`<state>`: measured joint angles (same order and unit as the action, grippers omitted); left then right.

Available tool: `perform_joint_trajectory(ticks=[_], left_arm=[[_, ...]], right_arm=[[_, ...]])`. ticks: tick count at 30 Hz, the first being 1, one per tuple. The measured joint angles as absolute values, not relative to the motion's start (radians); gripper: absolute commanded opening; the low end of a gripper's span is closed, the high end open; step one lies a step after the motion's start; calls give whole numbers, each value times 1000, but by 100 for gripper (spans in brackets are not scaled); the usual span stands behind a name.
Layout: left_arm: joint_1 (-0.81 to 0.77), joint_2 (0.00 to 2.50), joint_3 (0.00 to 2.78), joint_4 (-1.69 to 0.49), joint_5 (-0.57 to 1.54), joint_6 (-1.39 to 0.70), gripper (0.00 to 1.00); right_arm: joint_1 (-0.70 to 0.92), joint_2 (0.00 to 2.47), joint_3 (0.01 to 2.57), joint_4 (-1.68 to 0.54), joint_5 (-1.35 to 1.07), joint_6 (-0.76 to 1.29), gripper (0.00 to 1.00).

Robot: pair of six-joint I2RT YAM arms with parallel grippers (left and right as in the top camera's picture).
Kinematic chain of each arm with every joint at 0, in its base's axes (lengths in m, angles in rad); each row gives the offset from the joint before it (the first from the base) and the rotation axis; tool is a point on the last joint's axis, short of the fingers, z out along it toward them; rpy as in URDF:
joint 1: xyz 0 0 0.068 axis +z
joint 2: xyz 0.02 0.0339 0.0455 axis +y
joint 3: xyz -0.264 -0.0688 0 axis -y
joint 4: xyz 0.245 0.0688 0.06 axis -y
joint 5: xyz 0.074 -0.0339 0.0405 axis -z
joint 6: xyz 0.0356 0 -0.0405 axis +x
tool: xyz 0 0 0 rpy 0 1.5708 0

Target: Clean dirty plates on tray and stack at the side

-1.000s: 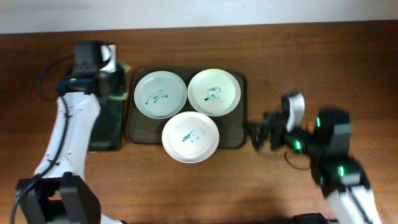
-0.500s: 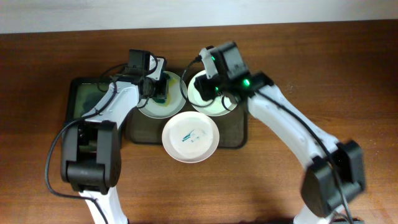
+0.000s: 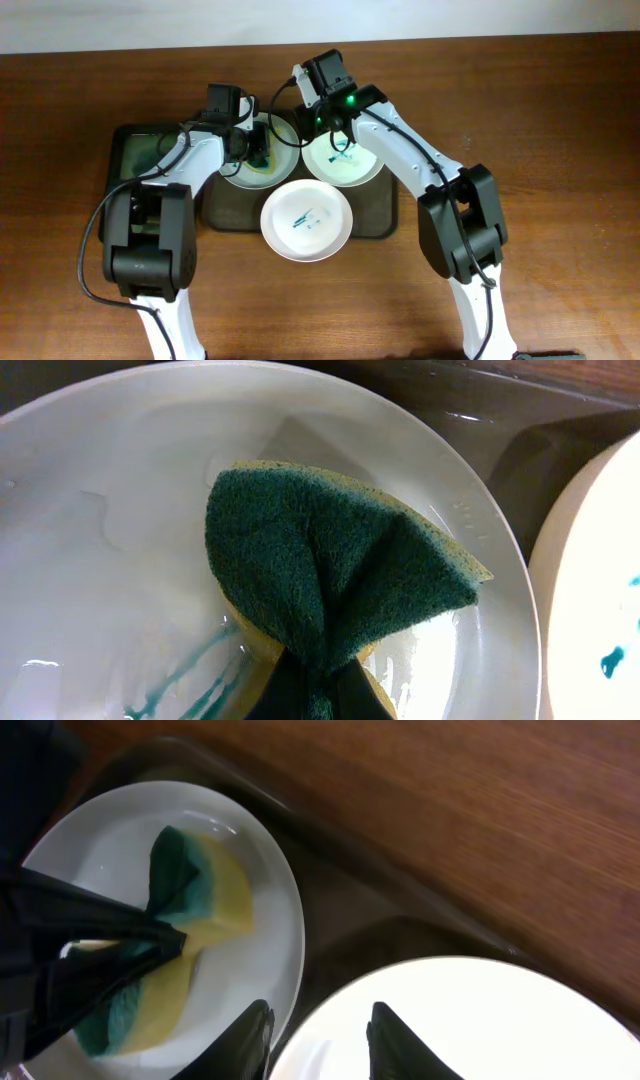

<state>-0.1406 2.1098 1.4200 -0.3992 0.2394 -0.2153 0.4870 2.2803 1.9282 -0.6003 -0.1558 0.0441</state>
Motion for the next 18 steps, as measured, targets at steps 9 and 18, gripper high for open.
perform_joint_trajectory(ticks=[9,18], left_arm=[[-126,2110,1426,-424,239,-279,0],[-126,2110,1427,-427,239,-289,0]], right_arm=[[533,2371,1930,-559,-201,45,23],[536,2409,1948,-544,-220,59,33]])
